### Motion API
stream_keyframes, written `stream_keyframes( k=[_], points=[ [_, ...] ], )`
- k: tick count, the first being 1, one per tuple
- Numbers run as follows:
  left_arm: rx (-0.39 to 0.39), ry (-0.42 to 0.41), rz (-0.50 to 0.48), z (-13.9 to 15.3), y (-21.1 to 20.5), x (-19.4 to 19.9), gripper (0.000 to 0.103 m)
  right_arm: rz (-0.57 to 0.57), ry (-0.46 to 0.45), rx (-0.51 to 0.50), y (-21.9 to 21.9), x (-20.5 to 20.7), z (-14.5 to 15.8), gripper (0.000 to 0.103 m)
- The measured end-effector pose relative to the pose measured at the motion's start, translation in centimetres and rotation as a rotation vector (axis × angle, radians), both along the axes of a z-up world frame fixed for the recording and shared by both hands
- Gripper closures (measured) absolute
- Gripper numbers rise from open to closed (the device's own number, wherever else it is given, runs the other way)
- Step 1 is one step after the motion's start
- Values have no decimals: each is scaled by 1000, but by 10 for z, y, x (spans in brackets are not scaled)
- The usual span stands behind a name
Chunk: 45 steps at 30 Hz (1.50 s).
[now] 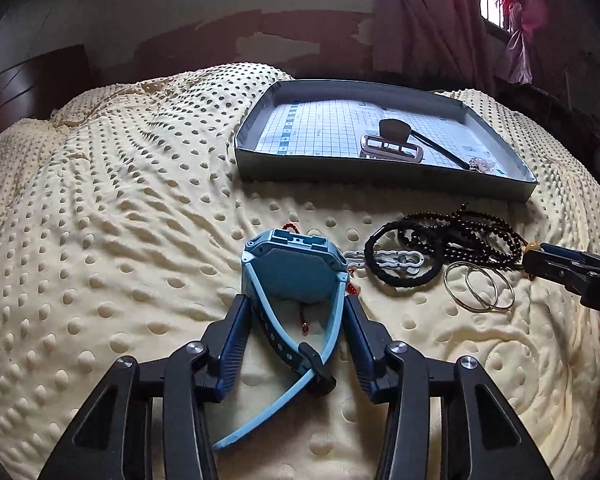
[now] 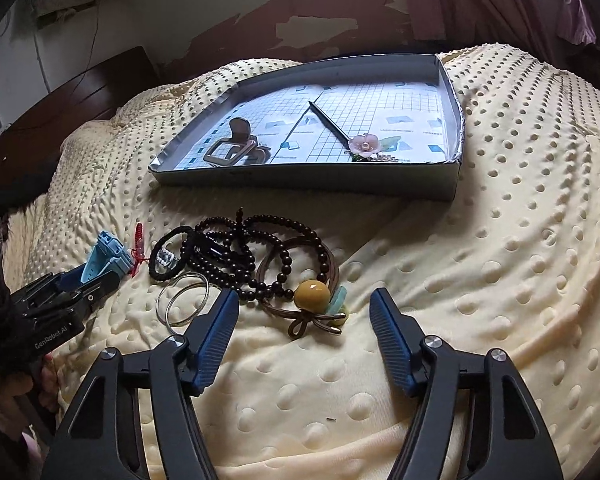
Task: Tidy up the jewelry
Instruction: 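Grasp the blue smartwatch with the left tool while the right tool grasps the yellow-bead hair tie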
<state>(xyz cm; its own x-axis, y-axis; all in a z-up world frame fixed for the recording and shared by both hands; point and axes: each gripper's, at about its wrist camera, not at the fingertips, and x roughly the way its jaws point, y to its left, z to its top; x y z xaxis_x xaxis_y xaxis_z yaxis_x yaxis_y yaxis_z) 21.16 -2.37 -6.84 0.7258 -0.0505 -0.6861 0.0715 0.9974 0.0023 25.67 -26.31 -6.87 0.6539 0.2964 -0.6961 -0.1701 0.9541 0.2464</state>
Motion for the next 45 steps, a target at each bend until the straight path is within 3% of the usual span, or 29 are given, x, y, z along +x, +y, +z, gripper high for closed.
stream_keyframes(
  k=[14,20,30,34,39,43,45],
  points=[
    [-13,-8,-65,5,-16,-16,78,-17,22,5,-2,1,-6,79],
    [-121,13,-107,7,-17,-22,82,-1,65,30,8,-9,-7,79],
    [-265,53,-97,7,-13,-38,84,42,99,124,17,-34,-5,79],
    [-271,83,-100,4,-17,-50,84,42,143,219,9,-44,-6,79],
    [-273,91,-117,8,-20,-60,87,59,149,243,8,-56,-5,79],
    [-350,111,-129,8,-14,-65,88,66,135,252,7,-59,-1,79],
    [-427,139,-154,6,-10,-65,88,67,125,274,4,-59,2,79]
  ],
)
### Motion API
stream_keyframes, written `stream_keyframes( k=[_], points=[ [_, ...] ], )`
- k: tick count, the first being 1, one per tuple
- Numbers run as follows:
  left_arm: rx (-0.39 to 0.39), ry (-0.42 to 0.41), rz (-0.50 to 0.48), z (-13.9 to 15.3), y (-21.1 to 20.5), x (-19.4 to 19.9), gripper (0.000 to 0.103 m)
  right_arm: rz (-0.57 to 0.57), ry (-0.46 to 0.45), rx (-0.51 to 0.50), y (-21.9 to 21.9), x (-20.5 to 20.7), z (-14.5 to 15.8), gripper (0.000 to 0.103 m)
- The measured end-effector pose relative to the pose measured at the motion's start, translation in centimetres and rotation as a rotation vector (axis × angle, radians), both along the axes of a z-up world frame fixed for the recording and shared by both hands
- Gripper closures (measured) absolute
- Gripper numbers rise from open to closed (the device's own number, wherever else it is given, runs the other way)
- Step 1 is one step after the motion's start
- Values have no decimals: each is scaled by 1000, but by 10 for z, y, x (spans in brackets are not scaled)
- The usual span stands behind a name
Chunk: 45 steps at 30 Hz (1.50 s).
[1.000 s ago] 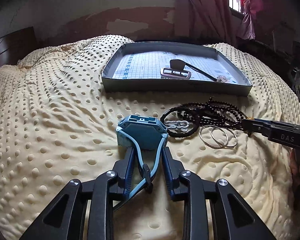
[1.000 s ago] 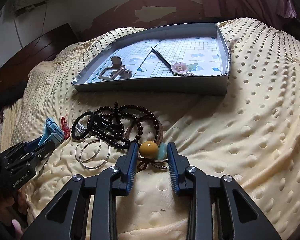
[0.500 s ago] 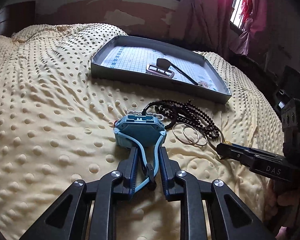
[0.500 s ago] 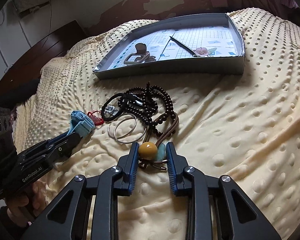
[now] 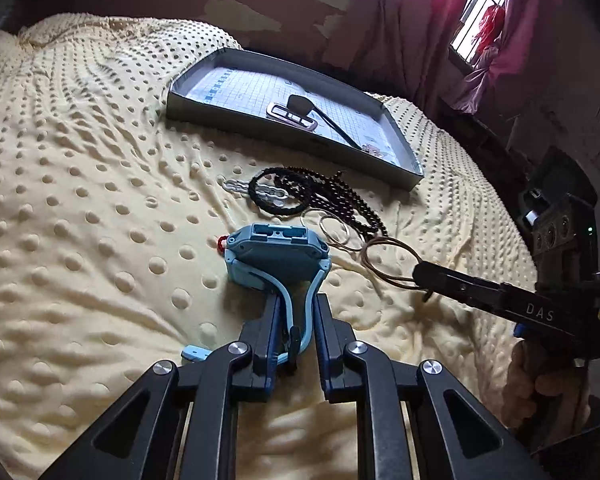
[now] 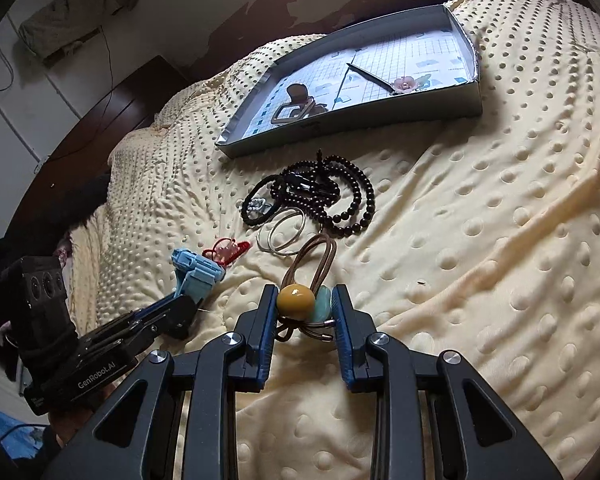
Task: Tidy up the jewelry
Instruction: 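Grasp the blue smartwatch with the left tool while the right tool grasps the yellow-bead hair tie, then carry the smartwatch and hair tie into the grey tray and release them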
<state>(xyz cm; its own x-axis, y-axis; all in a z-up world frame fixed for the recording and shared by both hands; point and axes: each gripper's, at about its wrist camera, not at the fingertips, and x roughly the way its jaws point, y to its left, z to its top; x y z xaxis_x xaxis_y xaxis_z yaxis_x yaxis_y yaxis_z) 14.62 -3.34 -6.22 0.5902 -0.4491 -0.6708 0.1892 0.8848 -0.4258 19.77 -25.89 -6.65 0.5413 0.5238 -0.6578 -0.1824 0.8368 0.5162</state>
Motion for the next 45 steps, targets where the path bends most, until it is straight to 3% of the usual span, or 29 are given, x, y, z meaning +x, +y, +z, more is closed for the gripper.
stream_keyframes(
  k=[3,6,15,22,28,39,45],
  points=[
    [-58,27,-20,-3,3,-1,88,-9,-23,19,-5,-1,7,79],
    [-67,49,-78,-5,-1,-4,88,-25,-38,31,-11,-2,11,79],
    [58,26,-151,-7,-14,-21,88,-36,-34,35,-14,-1,9,79],
    [-33,-72,-62,7,11,-32,91,22,-30,34,-1,-2,8,79],
    [-34,-148,-3,21,21,-33,92,47,-43,25,8,-4,6,79],
    [-52,-179,68,33,9,17,92,-47,-200,63,-7,8,30,79],
    [-16,-232,94,60,-9,77,92,-178,-332,-63,-23,41,52,79]
  ],
)
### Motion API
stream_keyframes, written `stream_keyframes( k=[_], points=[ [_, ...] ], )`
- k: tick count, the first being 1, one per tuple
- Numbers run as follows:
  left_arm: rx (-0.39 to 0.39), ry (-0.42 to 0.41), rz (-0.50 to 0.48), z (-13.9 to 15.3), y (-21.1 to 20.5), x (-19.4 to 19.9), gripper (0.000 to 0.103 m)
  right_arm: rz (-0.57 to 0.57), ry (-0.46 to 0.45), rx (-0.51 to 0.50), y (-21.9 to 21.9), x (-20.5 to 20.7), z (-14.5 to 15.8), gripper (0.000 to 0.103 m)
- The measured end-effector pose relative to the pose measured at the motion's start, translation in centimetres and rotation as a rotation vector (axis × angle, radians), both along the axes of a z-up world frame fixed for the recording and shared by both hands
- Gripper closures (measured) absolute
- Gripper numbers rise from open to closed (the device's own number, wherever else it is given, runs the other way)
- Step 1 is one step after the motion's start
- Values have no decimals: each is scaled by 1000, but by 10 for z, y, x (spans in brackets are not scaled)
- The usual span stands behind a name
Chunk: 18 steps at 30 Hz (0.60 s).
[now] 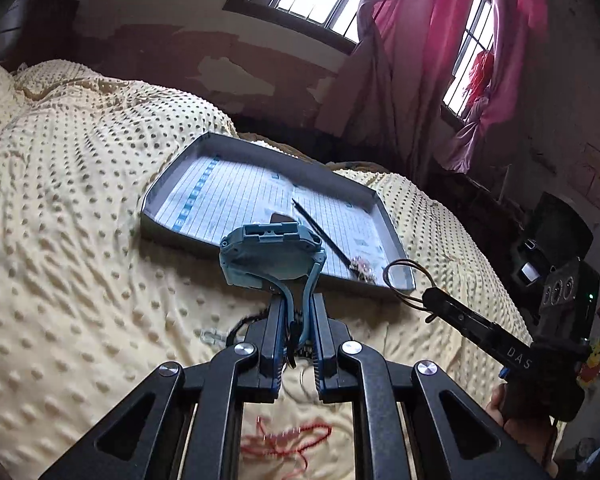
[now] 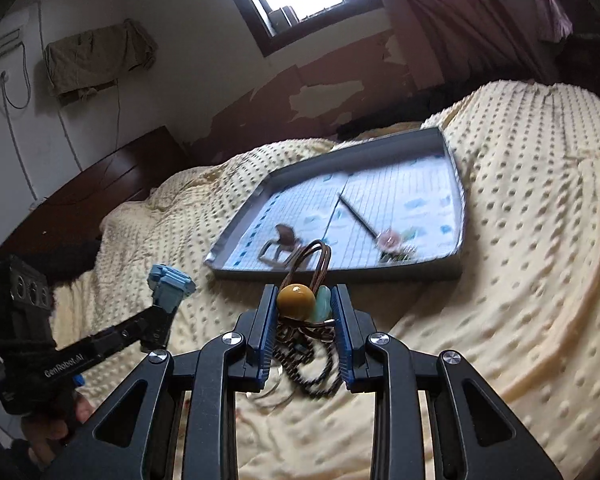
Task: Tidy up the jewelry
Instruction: 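Carry the smartwatch and hair tie into the grey tray and release them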
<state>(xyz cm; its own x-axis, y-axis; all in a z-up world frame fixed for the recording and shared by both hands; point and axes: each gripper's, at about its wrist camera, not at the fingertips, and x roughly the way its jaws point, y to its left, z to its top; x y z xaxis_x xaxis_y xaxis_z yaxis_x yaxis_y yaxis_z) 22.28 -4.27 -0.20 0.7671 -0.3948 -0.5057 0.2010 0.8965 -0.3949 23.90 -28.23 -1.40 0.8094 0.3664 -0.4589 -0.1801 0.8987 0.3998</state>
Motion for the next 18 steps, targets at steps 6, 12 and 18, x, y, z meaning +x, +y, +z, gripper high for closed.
stream_keyframes(
  k=[6,12,18],
  points=[
    [78,-7,16,13,-30,61,92,-94,-40,-27,-17,44,16,79],
    [69,12,-37,9,-59,97,92,-131,-12,-80,-28,83,3,79],
    [78,75,-88,-3,-85,124,92,-131,63,-125,-45,93,-16,79]
  ],
)
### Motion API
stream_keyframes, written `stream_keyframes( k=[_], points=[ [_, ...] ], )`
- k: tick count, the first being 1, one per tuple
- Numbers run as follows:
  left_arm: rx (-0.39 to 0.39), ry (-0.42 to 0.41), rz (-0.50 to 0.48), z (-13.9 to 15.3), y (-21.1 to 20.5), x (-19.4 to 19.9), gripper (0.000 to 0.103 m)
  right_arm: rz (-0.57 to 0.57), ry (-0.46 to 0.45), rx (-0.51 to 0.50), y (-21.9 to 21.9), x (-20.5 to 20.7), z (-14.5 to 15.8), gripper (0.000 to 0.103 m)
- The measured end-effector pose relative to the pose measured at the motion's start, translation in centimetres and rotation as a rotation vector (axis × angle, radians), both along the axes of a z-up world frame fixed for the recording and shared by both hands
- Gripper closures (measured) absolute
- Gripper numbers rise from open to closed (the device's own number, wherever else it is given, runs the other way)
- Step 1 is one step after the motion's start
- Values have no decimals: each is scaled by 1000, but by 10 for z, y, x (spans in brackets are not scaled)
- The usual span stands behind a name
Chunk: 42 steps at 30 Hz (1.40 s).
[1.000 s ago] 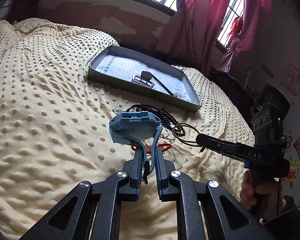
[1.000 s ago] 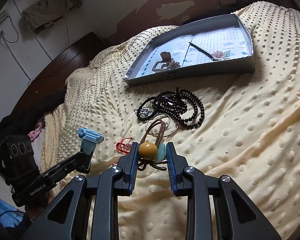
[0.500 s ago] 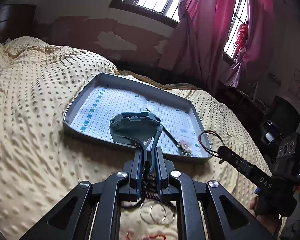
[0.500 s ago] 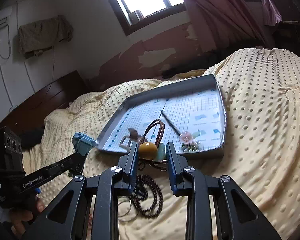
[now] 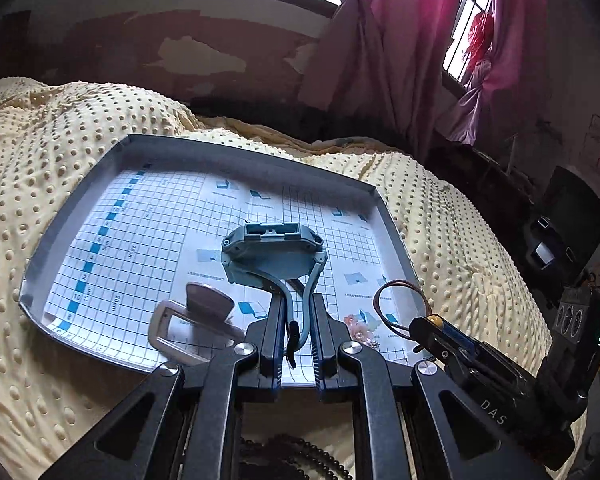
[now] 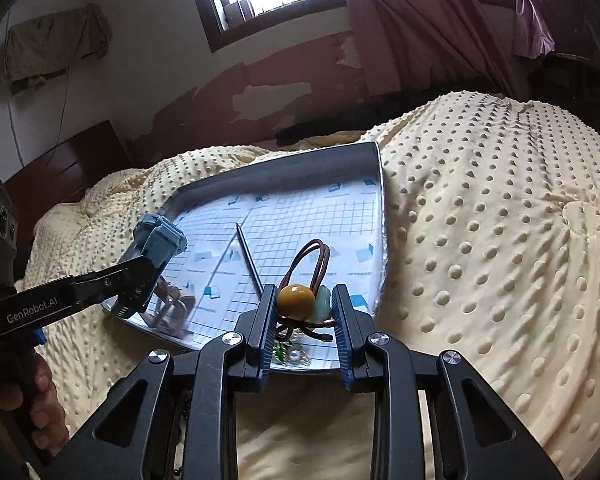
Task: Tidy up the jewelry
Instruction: 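Carry the smartwatch and hair tie into the grey tray and release them, then withdraw both open tools from the tray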
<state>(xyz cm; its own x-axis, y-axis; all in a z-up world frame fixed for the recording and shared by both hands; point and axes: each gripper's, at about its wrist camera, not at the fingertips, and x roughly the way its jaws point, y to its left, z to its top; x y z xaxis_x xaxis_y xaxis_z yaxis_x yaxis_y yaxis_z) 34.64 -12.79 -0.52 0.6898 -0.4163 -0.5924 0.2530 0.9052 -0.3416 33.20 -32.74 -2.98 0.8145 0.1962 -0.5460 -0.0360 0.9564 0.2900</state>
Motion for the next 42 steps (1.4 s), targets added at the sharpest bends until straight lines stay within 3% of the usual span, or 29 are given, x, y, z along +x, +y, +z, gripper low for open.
stream_keyframes(
  k=[6,11,15,17,22,25,27,31,33,35,38,42],
  points=[
    [32,57,0,-13,-15,5,90,-18,42,46,-13,1,-7,79],
    [48,109,21,-19,-17,11,85,-10,42,24,-11,-2,-7,78],
    [36,133,37,-19,-15,14,82,-4,34,3,-9,-5,-3,69],
    [14,139,40,-19,-10,14,81,-19,30,-8,-12,-6,-1,56],
    [-29,126,48,-15,-4,10,78,-49,16,57,-30,-13,-2,54],
    [-19,85,53,-6,-3,1,63,-65,-29,66,-34,-22,6,42],
    [-22,56,56,1,-2,-7,37,-68,-60,70,-36,-29,14,41],
    [-27,-19,66,23,3,-32,24,-80,-115,56,-34,-48,34,25],
    [-30,-61,83,34,9,-48,6,-78,-147,45,-31,-60,44,19],
    [-39,-122,126,45,18,-70,0,-73,-175,21,-25,-73,55,1],
    [-41,-205,181,57,32,-100,0,-64,-219,-50,-14,-93,69,1],
    [31,-281,237,68,44,-139,0,-42,-273,-123,1,-119,82,1]
  ],
)
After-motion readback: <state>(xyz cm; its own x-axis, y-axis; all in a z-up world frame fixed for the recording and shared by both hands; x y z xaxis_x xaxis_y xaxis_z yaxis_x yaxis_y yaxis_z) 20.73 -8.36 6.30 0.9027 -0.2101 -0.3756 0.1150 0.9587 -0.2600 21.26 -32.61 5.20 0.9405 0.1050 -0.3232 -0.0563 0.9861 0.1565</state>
